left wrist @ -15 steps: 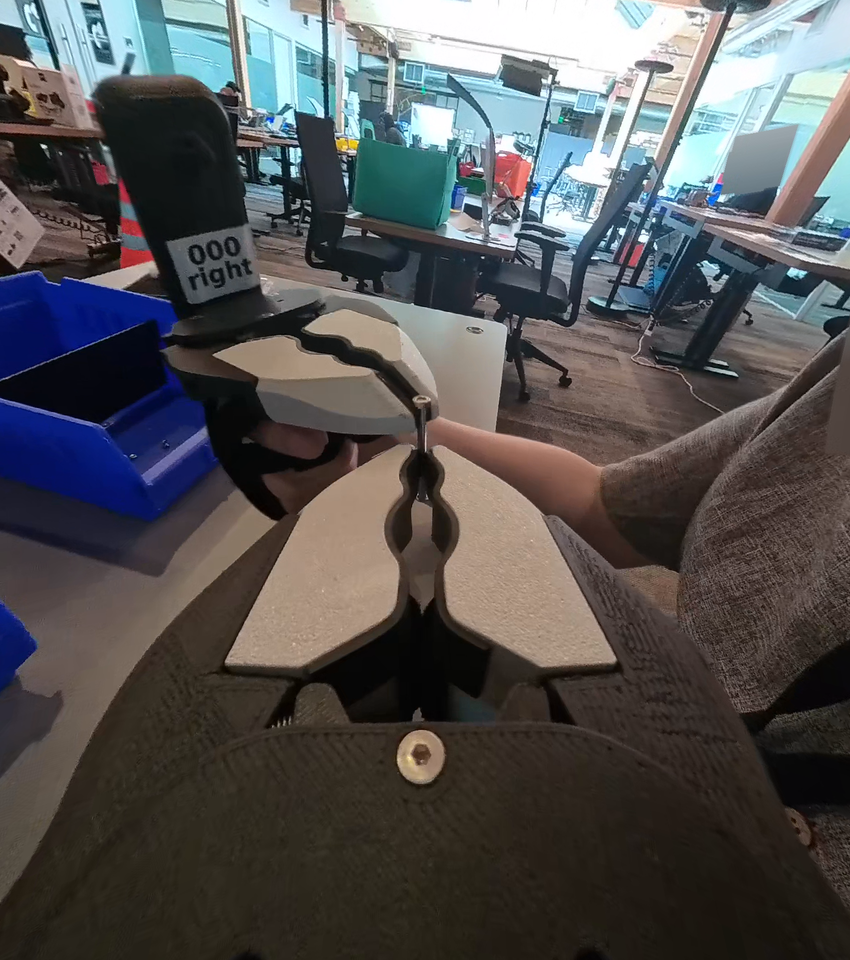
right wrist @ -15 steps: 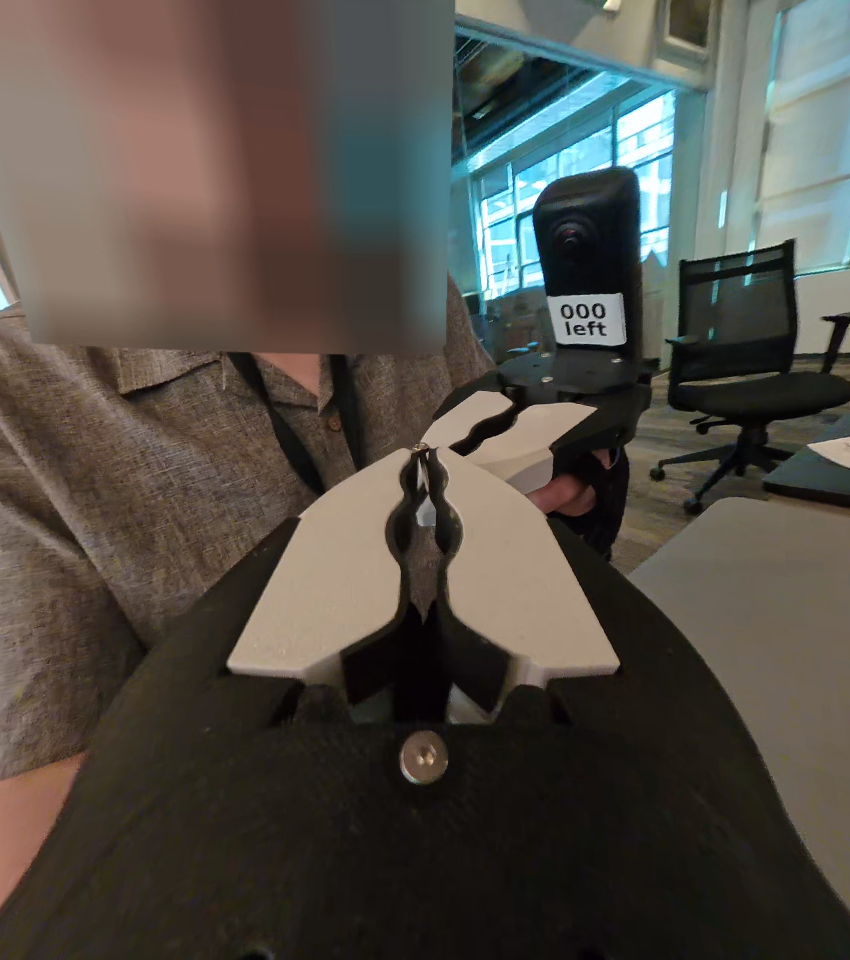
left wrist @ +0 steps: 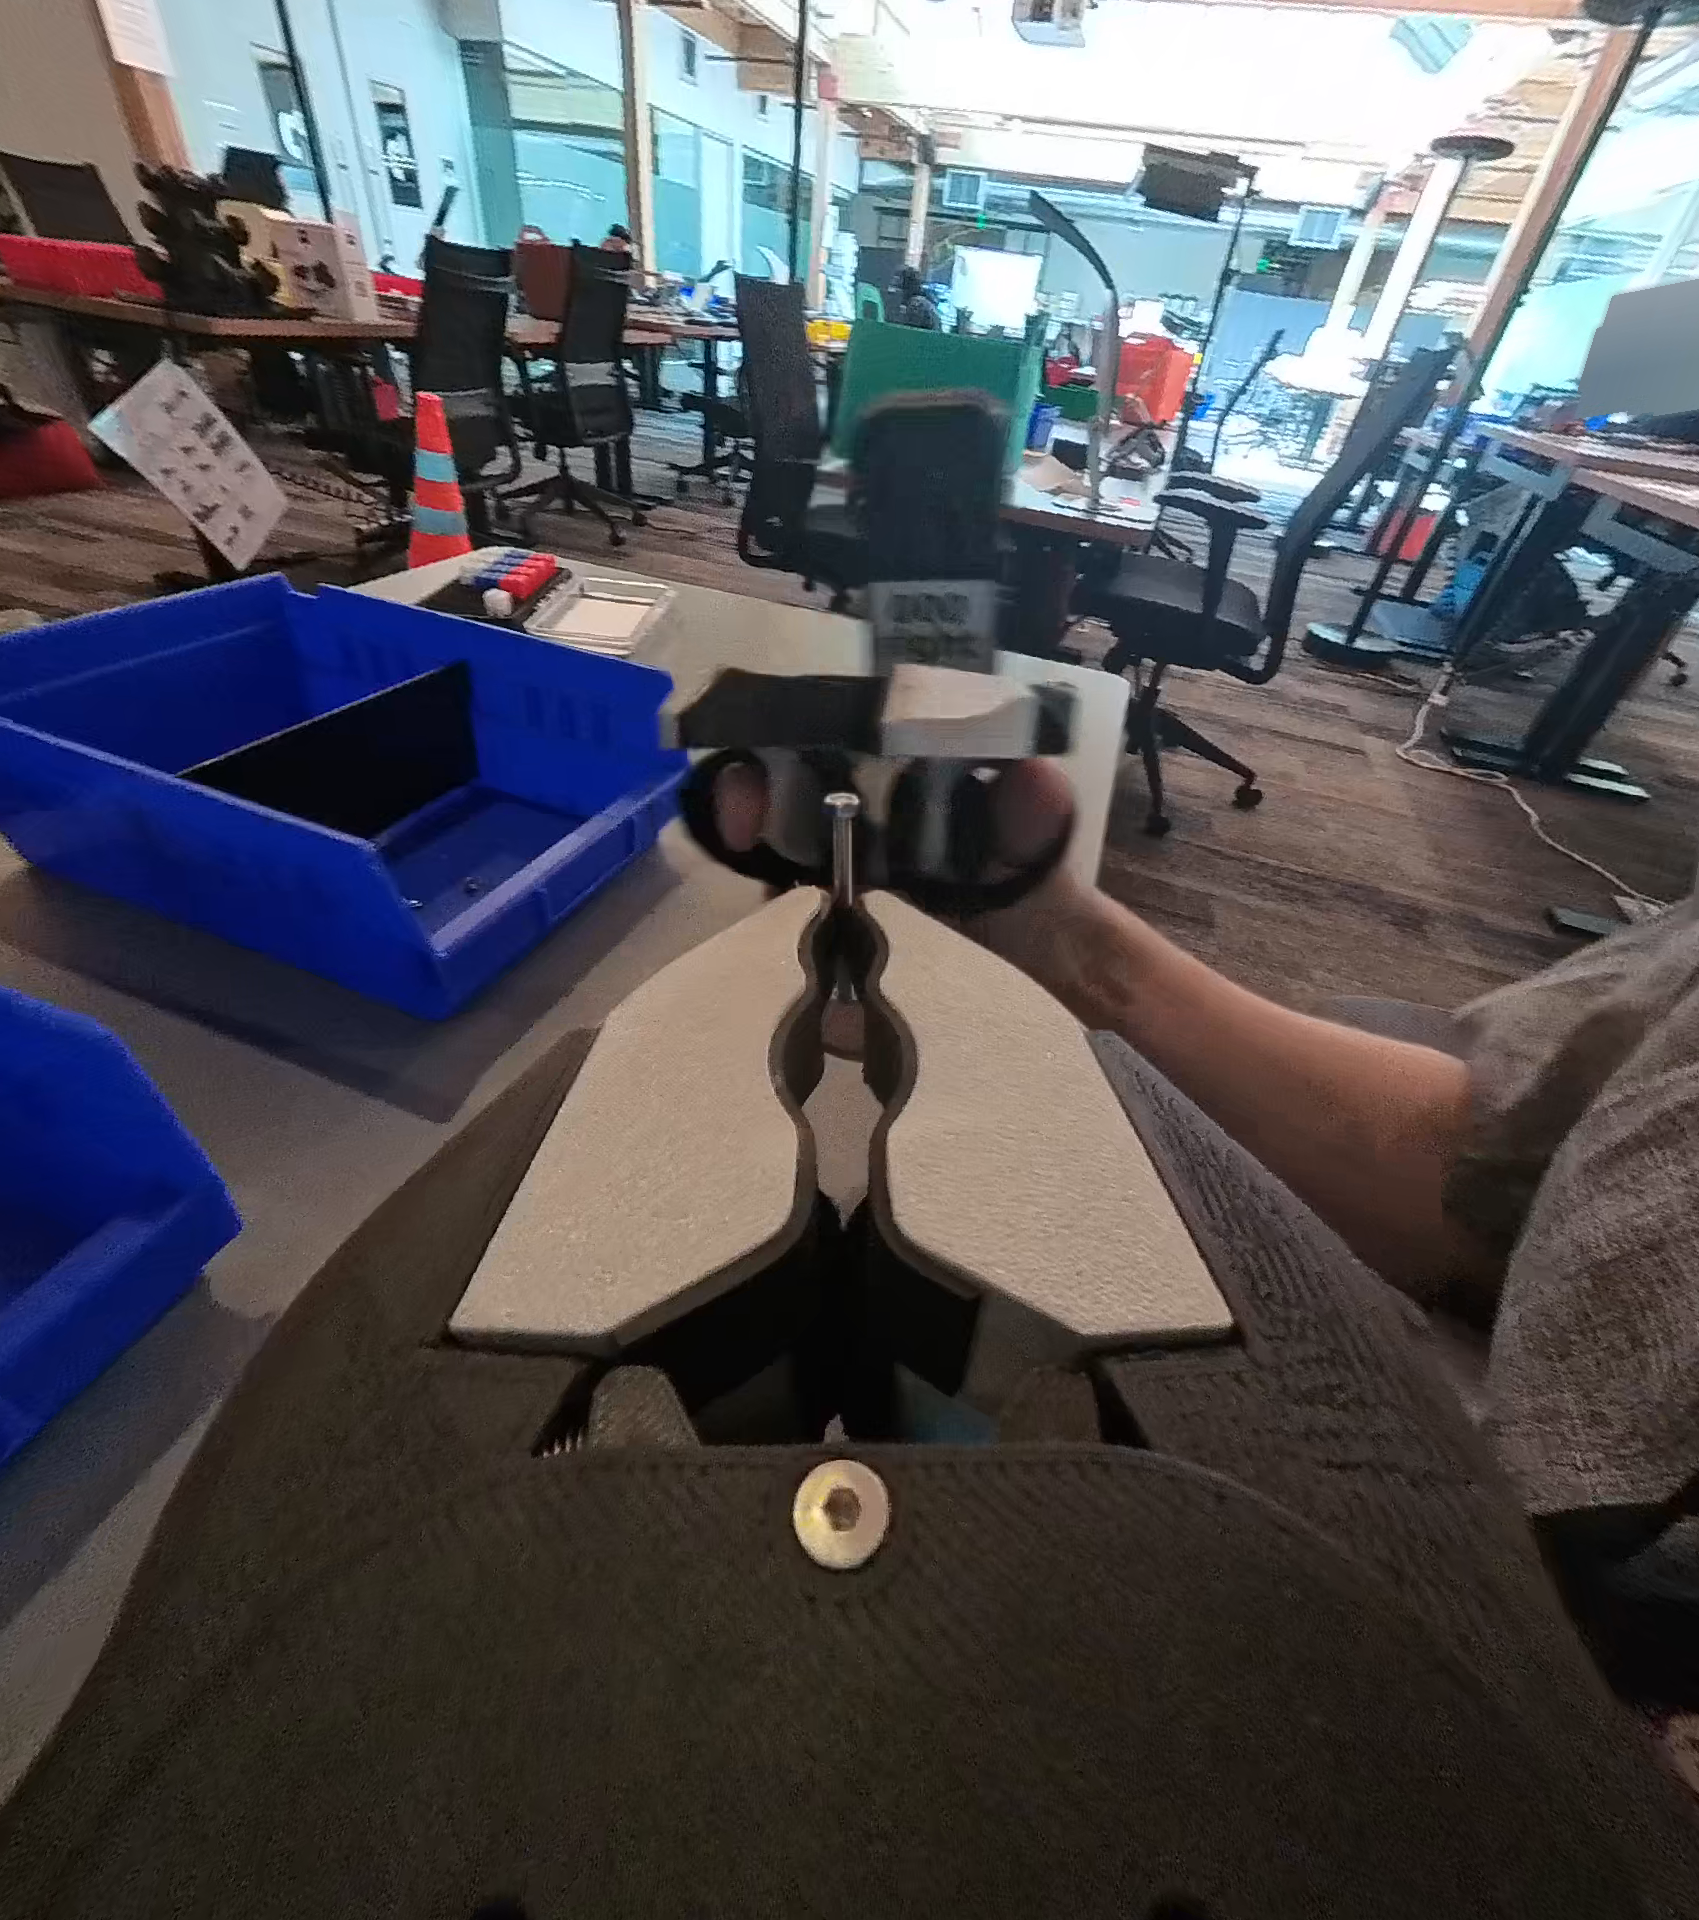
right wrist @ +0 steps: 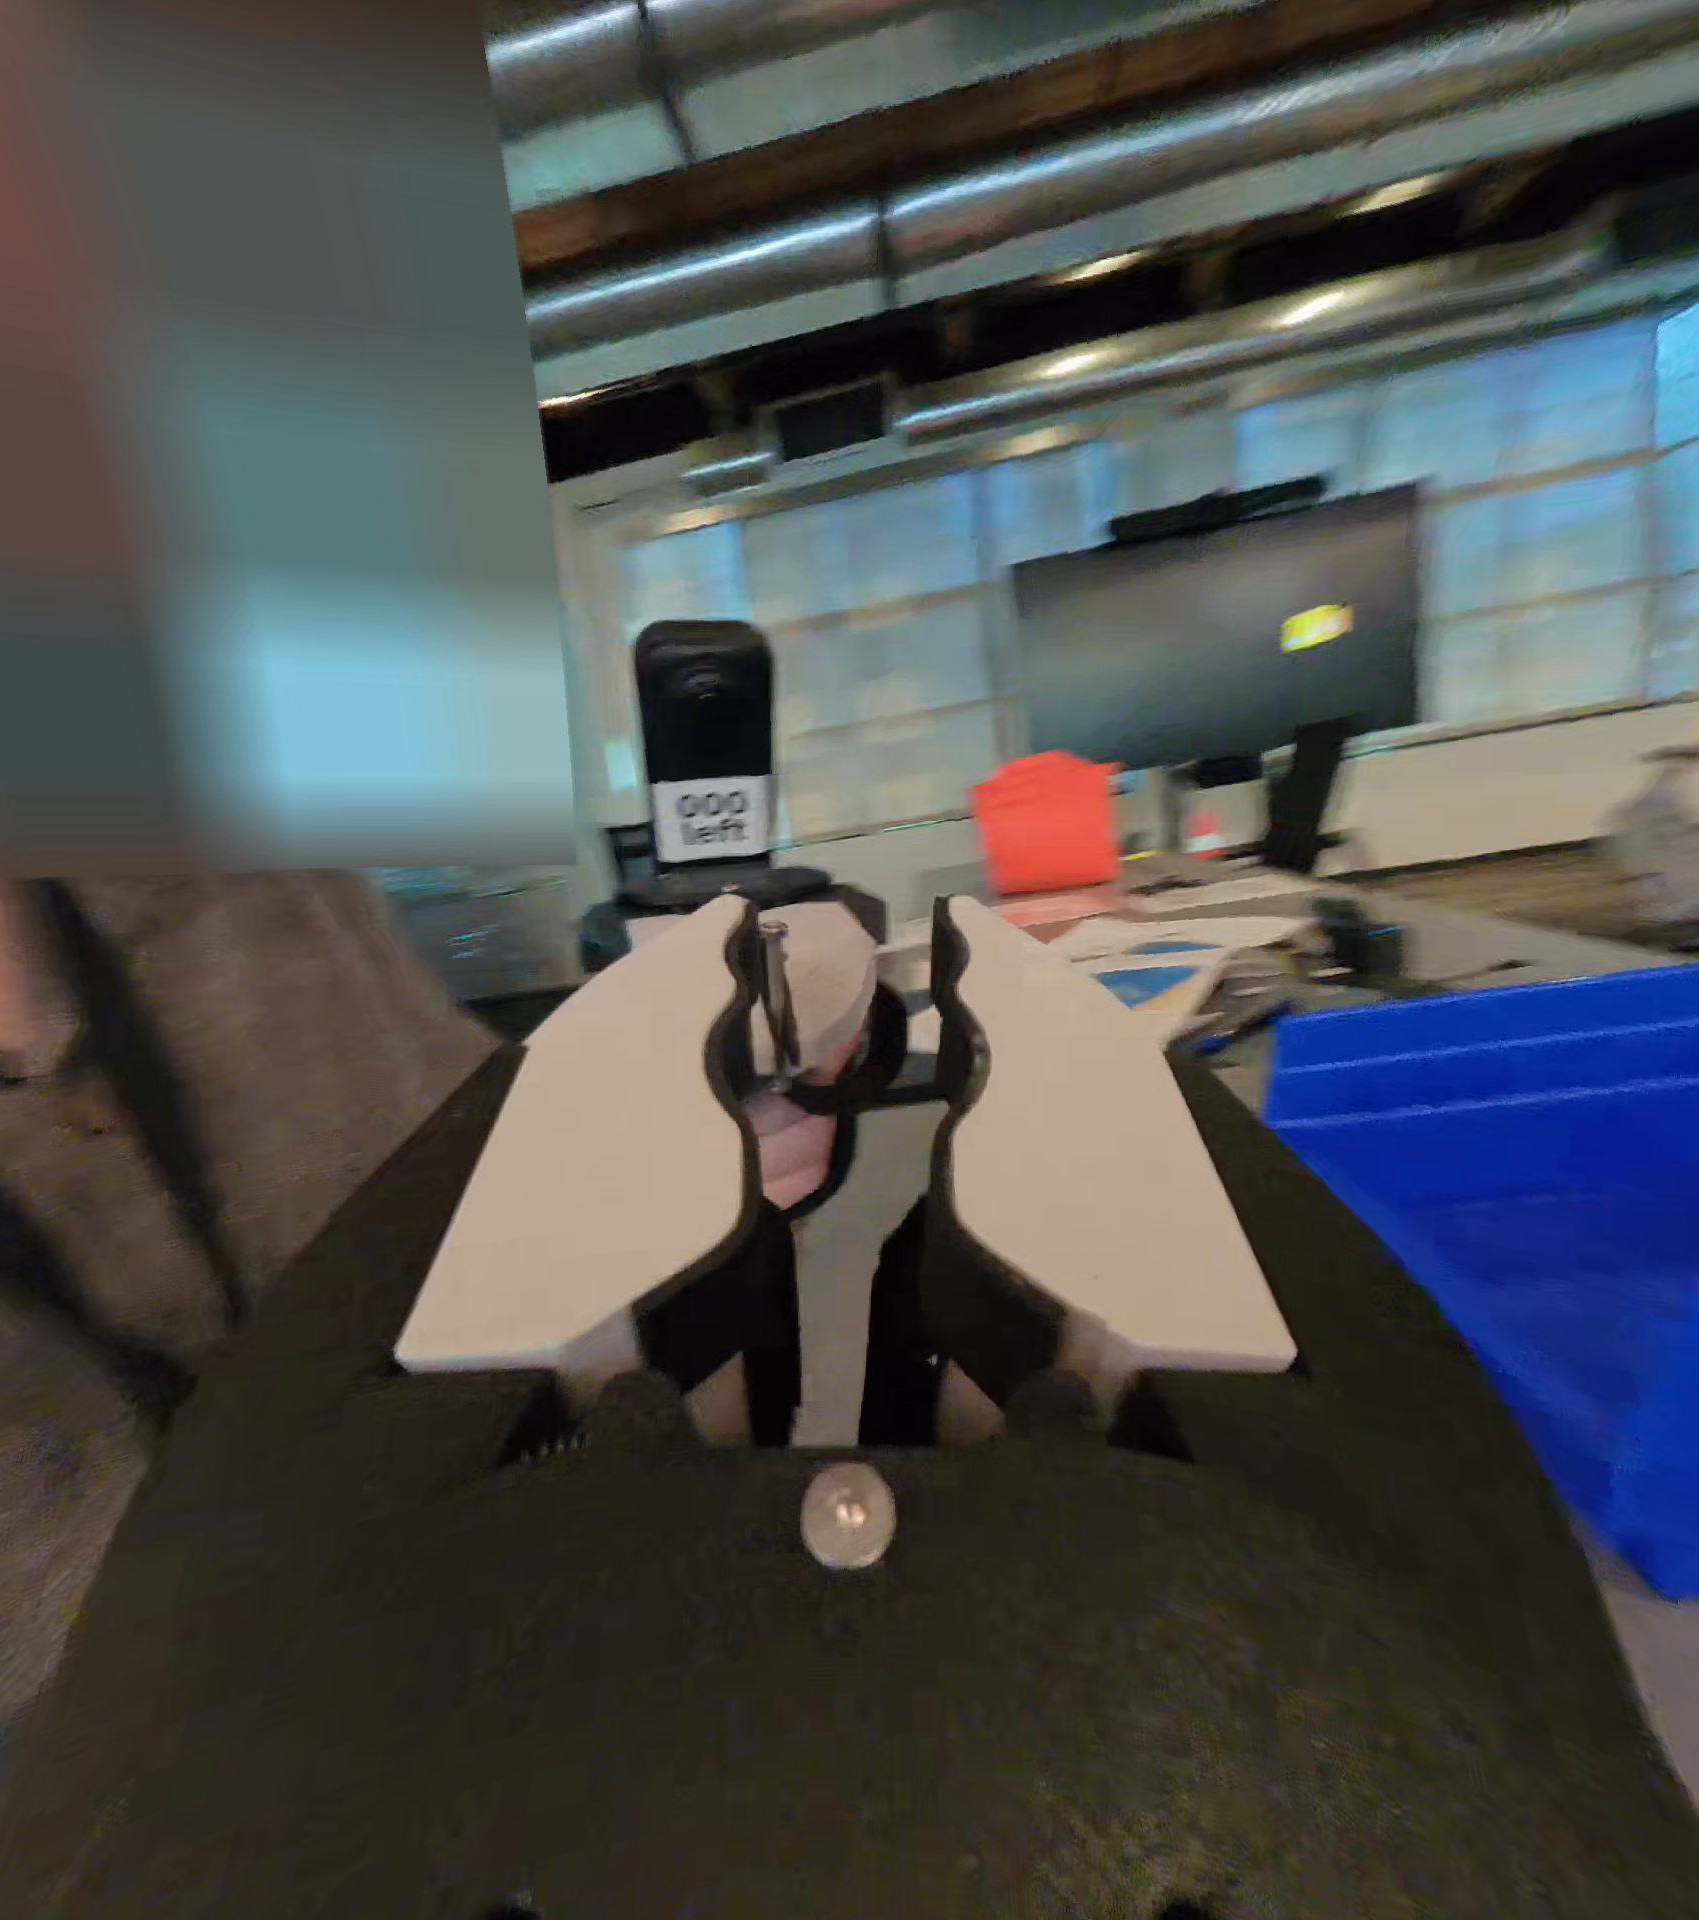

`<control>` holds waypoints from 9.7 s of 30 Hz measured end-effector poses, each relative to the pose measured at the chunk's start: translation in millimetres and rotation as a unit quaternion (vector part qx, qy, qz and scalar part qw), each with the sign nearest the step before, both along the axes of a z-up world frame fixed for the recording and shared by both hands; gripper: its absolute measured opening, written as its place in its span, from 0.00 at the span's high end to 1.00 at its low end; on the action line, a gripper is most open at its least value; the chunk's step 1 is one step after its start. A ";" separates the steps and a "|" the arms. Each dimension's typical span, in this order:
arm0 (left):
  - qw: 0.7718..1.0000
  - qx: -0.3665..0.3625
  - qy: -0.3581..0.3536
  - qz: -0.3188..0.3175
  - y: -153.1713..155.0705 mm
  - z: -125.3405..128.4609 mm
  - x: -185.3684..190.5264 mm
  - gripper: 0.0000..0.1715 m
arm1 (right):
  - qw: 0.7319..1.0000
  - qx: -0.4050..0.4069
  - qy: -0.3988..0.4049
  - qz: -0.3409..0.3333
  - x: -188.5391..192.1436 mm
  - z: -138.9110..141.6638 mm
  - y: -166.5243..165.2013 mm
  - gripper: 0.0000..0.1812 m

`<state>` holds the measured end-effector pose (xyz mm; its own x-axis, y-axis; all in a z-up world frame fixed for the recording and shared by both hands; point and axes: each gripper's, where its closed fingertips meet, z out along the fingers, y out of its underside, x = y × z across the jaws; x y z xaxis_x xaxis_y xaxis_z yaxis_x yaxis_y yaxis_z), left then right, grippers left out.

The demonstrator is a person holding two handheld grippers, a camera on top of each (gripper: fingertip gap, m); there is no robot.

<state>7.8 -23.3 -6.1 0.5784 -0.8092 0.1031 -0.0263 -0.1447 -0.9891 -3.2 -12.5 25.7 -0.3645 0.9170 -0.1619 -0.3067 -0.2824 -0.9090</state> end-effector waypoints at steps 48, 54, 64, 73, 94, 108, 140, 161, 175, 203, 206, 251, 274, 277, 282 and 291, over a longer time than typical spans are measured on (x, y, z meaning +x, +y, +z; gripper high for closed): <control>0.992 0.058 0.040 0.107 11.3 4.8 -19.7 0.99 | 0.931 0.059 -0.097 -0.348 -36.9 -3.6 2.8 0.95; 0.991 0.063 0.041 0.109 10.8 6.5 -19.7 0.99 | 0.928 0.062 -0.097 -0.353 -36.1 -2.1 2.3 0.95; 0.996 0.052 0.014 0.071 5.0 8.6 -15.2 0.99 | 0.953 0.093 -0.090 -0.273 -39.5 2.1 -10.8 0.98; 0.999 0.030 0.008 -0.042 -19.7 7.1 17.9 0.99 | 0.940 0.126 -0.070 0.310 4.6 -0.9 -54.7 0.98; 0.995 0.045 -0.004 0.087 7.1 13.8 -20.5 0.99 | 0.965 0.015 -0.024 -0.261 5.7 15.5 11.0 0.72; 0.987 0.068 0.037 0.139 11.5 9.2 -24.8 0.99 | 0.927 0.046 -0.095 -0.359 -24.2 6.1 -10.4 0.87; 0.998 0.058 0.005 -0.036 -27.5 14.2 24.3 0.99 | 0.879 0.100 -0.063 0.461 20.7 9.0 -52.9 0.97; 0.997 0.067 0.005 0.028 -10.6 18.7 0.0 0.99 | 0.998 0.063 -0.019 -0.015 -1.9 23.9 -18.9 0.87; 0.983 0.101 0.089 0.128 7.3 6.5 -18.2 0.99 | 0.944 0.080 -0.118 -0.298 -13.6 7.2 -12.9 0.85; 0.977 0.115 0.116 0.134 7.1 4.3 -16.2 0.99 | 0.938 0.093 -0.136 -0.304 -19.6 -3.0 -10.6 0.97; 0.978 0.113 0.116 0.134 7.6 3.3 -16.4 0.99 | 0.941 0.089 -0.126 -0.302 -18.5 -1.7 -9.9 0.98; 0.981 0.095 0.101 0.133 17.9 5.3 -25.4 0.99 | 0.600 -0.127 -0.729 -0.304 79.7 -204.8 274.4 0.96; 0.988 0.064 0.070 0.118 33.3 2.4 -27.4 0.99 | 0.927 0.034 -0.267 -0.261 16.8 -15.3 119.7 0.88; 0.992 0.053 0.037 0.109 32.9 6.3 -29.1 0.99 | 0.971 0.035 -0.130 -0.197 19.2 10.6 52.4 0.93; 0.994 0.059 0.015 0.093 28.4 10.1 -24.1 0.99 | 0.985 -0.004 -0.101 -0.138 -0.9 2.9 17.4 0.89; 0.994 0.070 0.018 0.087 23.8 13.2 -20.9 0.99 | 0.987 0.014 -0.120 -0.108 -29.8 -2.2 1.7 0.90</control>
